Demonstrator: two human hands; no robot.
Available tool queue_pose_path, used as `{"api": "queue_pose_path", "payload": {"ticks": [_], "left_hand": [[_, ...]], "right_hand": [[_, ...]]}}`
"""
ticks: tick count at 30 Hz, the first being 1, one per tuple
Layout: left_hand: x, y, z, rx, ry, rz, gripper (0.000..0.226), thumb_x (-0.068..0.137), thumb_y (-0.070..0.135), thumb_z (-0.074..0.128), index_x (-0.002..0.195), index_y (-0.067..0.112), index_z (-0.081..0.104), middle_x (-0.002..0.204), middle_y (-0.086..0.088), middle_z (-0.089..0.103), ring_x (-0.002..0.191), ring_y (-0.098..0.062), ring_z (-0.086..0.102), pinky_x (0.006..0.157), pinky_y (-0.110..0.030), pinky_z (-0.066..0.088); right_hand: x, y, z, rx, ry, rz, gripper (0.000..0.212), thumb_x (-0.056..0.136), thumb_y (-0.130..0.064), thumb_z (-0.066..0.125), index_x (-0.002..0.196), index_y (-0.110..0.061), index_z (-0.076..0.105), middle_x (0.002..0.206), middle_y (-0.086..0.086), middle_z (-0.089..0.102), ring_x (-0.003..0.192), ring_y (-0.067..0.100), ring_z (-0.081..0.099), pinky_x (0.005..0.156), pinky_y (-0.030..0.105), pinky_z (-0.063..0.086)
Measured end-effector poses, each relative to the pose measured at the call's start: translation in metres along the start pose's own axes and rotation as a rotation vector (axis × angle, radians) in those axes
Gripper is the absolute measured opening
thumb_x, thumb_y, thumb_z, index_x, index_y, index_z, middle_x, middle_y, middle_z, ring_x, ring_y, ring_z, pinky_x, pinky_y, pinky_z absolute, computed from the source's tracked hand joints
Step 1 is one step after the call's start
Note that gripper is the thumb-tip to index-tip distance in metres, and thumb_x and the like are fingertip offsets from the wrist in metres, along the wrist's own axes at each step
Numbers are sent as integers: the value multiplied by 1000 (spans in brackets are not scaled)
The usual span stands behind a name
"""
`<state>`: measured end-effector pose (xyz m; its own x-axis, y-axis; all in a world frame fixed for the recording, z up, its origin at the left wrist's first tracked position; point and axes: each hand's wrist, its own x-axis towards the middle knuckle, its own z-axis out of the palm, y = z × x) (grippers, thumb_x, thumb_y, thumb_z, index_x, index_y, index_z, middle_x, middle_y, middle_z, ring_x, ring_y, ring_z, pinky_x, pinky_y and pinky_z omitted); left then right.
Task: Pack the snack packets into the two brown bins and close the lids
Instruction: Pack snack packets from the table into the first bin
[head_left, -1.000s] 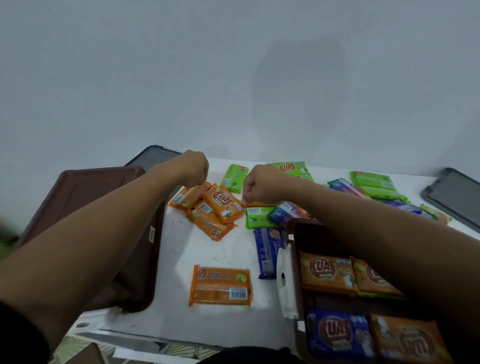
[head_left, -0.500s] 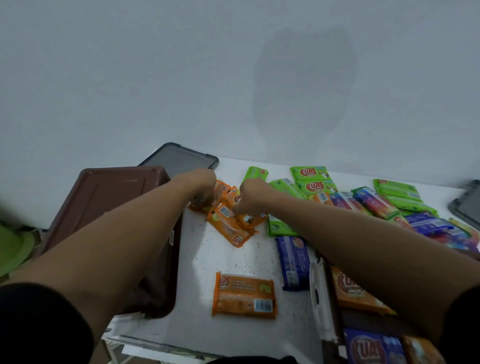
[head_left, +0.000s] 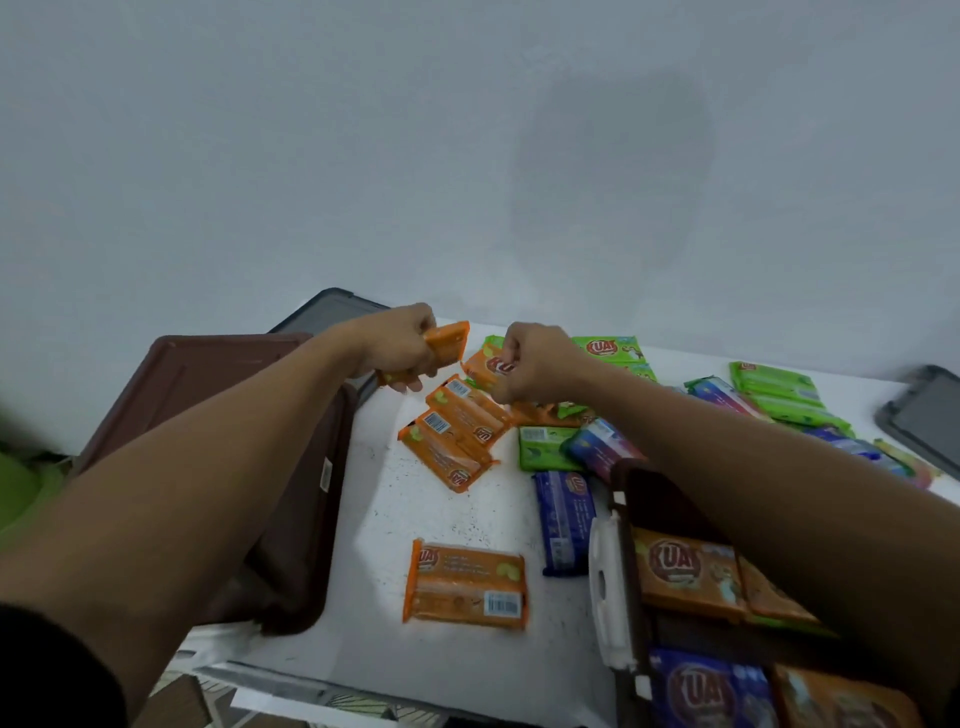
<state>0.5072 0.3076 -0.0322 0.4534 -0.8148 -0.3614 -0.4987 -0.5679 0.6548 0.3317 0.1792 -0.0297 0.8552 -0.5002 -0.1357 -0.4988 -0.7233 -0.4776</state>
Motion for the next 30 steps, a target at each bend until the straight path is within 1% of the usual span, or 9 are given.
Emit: {"api": "queue_pose_path", "payload": {"ticks": [2,5,10,11,15,18,24,28,30], "left_hand": [[-9,11,2,-56,38,67,27,93,24,68,115,20,53,102,-10,73,86,-25,74,68,-36,61],[-31,39,12,-62,59,165,23,100,45,56,116,28,56,106,-5,72,91,-24,72,72,-38,60],[-64,57,21,20,21,272,17,100,42,58,117,41,55,109,-1,67,97,-23,67,81,-40,56],[-74,94,58,33,1,326,19,98,40,61,116,44,55,107,1,67,95,-21,66,82,-40,54],[-96,139,93,60,-23,451,37,87,30,77,117,44,60,107,4,67,90,-21,64,82,-41,51],[-105,144,99,126,-60,479,46,82,30,84,118,46,61,113,8,66,97,-19,65,86,-43,53],[-115,174,148,313,-26,491,54,77,38,88,124,46,63,109,33,59,97,8,58,80,-20,42],[-124,182,175,330,5,506,56,74,34,90,122,42,65,120,24,60,109,-4,56,92,-22,43],[-125,182,189,368,-1,512,55,73,40,89,120,47,62,126,16,60,114,-10,55,95,-30,45]], "right_hand": [[-14,9,-20,31,52,-18,37,69,-18,79,100,-9,59,81,-1,58,64,10,52,47,23,39],[-36,26,-49,59,100,-35,37,67,-19,80,99,-14,61,84,-2,60,64,10,53,48,24,38],[-71,35,-74,27,76,-70,42,68,-21,82,104,-21,61,82,-15,55,66,8,52,52,25,38],[-111,70,-95,28,90,-64,43,69,-22,82,106,-23,61,83,-18,52,68,6,52,54,26,38],[-159,110,-115,-17,66,-108,48,67,-24,84,110,-27,63,90,-23,53,83,14,60,70,32,49],[-172,108,-120,-7,57,-121,48,67,-24,85,109,-29,63,93,-21,58,83,5,59,68,26,48],[-219,148,-124,-10,22,-130,53,65,-29,88,112,-32,64,106,-10,65,89,5,60,71,24,49],[-238,168,-123,-33,0,-128,53,64,-31,88,111,-34,64,106,-9,65,90,9,61,71,25,49],[-246,175,-120,-45,-26,-132,51,66,-31,87,111,-33,63,105,-10,65,87,5,60,68,22,49]]}}
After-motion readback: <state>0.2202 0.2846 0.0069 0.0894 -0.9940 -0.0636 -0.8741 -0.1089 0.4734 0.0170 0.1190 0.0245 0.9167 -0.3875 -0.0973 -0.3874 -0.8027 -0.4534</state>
